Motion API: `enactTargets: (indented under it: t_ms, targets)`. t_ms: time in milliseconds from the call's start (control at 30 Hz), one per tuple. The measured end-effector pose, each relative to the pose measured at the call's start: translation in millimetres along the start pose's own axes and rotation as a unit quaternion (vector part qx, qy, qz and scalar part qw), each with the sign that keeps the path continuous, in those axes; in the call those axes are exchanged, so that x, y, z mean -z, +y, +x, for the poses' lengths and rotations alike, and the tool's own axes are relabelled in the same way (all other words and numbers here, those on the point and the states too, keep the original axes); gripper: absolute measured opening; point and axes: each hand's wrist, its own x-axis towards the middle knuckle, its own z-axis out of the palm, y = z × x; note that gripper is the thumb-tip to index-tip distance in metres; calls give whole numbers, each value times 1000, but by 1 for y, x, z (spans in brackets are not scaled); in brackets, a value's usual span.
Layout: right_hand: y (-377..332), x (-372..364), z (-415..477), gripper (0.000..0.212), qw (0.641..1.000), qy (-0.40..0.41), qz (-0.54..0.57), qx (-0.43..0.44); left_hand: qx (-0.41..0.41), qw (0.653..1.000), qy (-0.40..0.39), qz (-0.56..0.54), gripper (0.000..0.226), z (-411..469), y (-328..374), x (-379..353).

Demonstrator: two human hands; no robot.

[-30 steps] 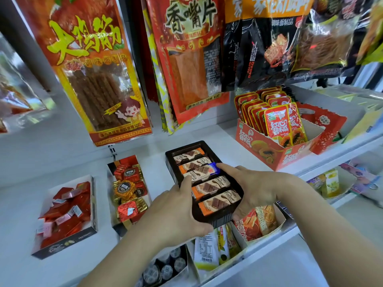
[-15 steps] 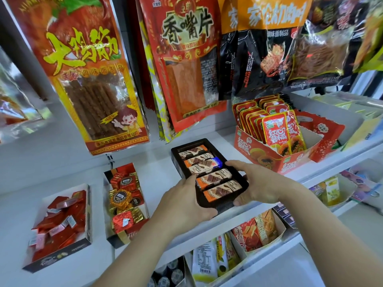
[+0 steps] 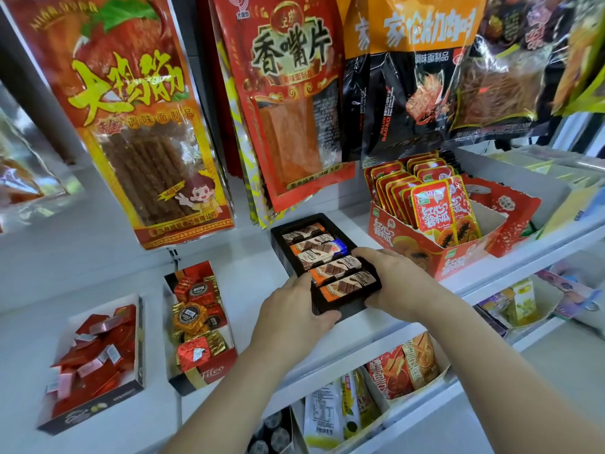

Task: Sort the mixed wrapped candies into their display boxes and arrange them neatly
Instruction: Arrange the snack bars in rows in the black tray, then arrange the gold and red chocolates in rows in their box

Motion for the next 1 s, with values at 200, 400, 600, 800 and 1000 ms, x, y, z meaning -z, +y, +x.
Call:
enactTargets:
  t_ms: [200,400,600,800,1000]
  targets:
    - [-22,3,-10,66,998,19,-62,-24,15,997,43,55,53,-6,7,3]
    - [-66,0,-24,34,989,38,145,16,2,992,99,74,31,-31,-13,48]
    - [-126,-38,-31,22,945,-22,323,52,100,983,113,101,26,-71,-66,108]
    - [-156,-68,-25,30,955,-108,272,46,172,975,79,114,30,-108,-101,133]
    - [-165,-67,-18,41,971,-145,173,74,127,991,-13,30,30,-99,-106,110]
